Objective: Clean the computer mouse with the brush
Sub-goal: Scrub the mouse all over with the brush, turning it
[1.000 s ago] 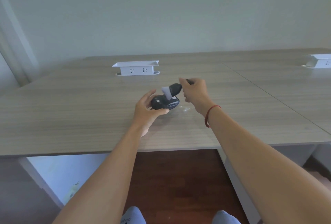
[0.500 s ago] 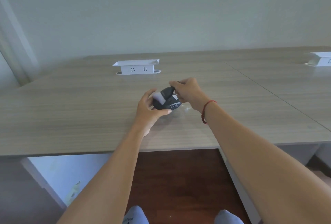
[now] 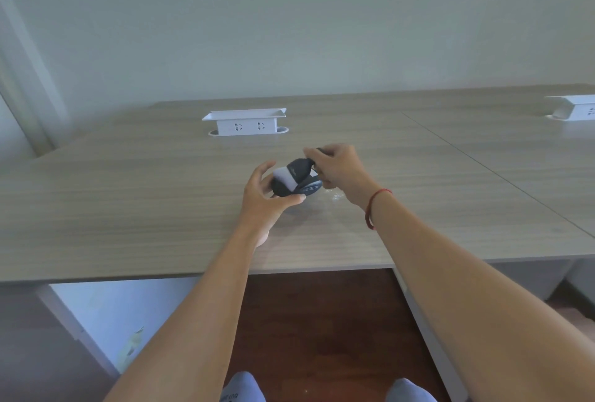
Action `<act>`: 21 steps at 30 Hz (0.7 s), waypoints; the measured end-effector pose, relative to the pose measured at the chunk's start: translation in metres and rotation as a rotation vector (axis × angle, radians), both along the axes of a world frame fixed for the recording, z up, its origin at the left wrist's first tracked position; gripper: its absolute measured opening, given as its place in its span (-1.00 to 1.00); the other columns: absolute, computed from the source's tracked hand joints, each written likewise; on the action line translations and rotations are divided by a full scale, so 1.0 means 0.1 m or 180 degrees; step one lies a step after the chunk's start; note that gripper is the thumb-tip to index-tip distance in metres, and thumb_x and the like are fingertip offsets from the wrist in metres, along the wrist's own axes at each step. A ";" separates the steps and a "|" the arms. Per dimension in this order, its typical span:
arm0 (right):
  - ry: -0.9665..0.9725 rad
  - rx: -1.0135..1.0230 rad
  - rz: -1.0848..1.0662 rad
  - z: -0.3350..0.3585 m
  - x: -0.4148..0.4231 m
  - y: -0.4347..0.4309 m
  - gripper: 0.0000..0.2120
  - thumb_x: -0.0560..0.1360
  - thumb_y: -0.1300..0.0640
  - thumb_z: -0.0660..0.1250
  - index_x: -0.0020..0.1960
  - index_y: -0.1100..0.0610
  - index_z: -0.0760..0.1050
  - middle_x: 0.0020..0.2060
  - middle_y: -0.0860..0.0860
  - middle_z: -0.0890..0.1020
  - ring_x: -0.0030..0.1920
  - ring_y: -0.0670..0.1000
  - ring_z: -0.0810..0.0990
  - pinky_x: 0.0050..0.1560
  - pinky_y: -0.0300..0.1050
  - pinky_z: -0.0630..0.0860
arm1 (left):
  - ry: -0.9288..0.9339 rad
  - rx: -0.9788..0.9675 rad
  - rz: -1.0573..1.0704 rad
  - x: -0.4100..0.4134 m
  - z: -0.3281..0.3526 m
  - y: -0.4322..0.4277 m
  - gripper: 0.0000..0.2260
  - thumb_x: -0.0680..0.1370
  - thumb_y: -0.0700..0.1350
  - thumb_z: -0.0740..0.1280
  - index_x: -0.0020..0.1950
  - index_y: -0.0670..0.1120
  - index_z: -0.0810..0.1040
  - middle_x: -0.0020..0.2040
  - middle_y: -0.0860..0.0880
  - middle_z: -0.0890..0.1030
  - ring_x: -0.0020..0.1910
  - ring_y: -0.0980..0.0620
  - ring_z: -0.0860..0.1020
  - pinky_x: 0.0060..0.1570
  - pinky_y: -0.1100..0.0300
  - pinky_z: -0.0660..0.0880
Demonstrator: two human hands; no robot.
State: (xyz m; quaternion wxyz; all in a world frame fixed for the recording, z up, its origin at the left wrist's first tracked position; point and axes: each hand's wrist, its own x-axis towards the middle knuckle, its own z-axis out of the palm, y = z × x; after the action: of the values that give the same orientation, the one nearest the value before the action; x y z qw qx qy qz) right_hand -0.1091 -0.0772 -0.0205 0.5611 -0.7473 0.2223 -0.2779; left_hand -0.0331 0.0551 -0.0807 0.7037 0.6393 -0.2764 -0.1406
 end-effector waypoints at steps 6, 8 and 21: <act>0.0004 0.0163 -0.0936 -0.13 -0.05 -0.24 -0.73 0.52 0.11 0.31 -0.31 0.22 0.46 -0.45 0.07 0.41 -0.52 0.03 0.30 -0.57 -0.24 0.31 | 0.0019 0.0037 0.0012 0.00 0.01 0.01 -0.26 0.29 -0.34 0.58 0.38 0.00 0.41 0.16 0.04 0.64 0.08 0.24 0.60 -0.07 0.31 0.50; -0.0112 0.0185 -0.1329 -0.14 -0.08 -0.31 -0.64 0.51 0.13 0.30 -0.42 0.17 0.33 -0.48 0.05 0.36 -0.49 0.05 0.27 -0.51 -0.19 0.30 | 0.0003 0.0049 0.0019 0.01 0.00 0.01 -0.26 0.29 -0.32 0.59 0.39 0.00 0.41 0.18 0.04 0.64 0.10 0.24 0.59 -0.06 0.31 0.50; -0.0202 -0.1132 -0.0020 0.08 0.10 0.24 -0.62 0.48 0.16 0.35 -0.45 0.17 0.30 -0.55 0.01 0.27 -0.58 -0.11 0.18 -0.52 -0.34 0.17 | -0.0380 0.0291 0.0328 -0.05 0.01 -0.01 -0.36 0.27 -0.31 0.60 0.27 -0.07 0.43 0.07 0.08 0.56 0.06 0.19 0.55 -0.16 0.41 0.45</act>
State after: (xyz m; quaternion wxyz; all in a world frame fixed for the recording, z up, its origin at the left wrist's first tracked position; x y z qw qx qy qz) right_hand -0.0988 -0.0531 -0.0124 0.4260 -0.8250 0.1541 -0.3380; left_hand -0.0382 0.0541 -0.0802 0.6623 0.6914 -0.2779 -0.0783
